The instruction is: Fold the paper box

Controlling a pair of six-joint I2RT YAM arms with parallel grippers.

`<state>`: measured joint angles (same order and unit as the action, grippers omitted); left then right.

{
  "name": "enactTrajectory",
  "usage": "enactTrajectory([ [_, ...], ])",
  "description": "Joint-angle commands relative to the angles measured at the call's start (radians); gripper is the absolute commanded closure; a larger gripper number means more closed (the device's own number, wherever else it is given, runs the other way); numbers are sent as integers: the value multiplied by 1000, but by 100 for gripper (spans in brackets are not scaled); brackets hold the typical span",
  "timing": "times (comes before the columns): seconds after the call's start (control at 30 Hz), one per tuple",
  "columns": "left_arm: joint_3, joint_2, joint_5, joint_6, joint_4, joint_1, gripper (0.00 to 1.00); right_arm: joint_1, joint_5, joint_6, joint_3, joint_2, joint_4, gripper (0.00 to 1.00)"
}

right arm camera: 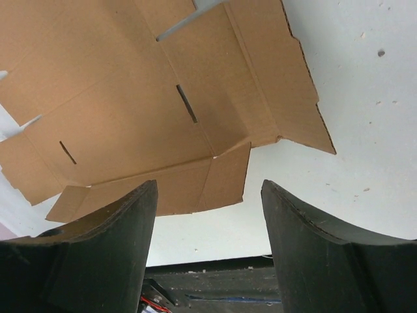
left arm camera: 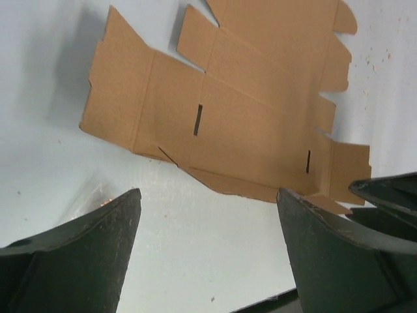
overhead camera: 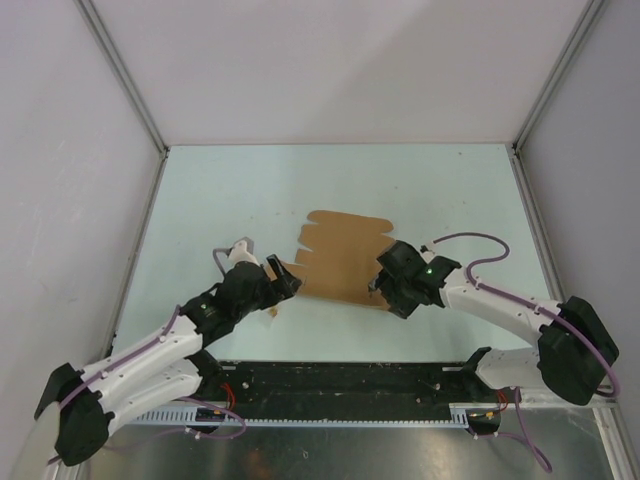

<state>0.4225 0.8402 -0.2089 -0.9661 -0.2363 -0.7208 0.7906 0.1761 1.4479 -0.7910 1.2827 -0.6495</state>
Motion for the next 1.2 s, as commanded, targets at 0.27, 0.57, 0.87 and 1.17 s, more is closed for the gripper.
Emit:
enactTrajectory([
  [0.27, 111, 48, -70, 168, 1, 199, 16, -175, 123, -394, 3, -261, -87, 33],
  [0.57, 340, 230, 22, 335, 127, 95, 25, -254, 74, -541, 7, -192, -52, 37],
  [0.87, 394, 487, 100, 391, 221, -80, 51, -293, 20, -569, 81, -172, 45, 43],
  [1.17, 340, 528, 94, 391, 232, -141, 51, -304, -58, -672, 93, -70, 168, 40],
])
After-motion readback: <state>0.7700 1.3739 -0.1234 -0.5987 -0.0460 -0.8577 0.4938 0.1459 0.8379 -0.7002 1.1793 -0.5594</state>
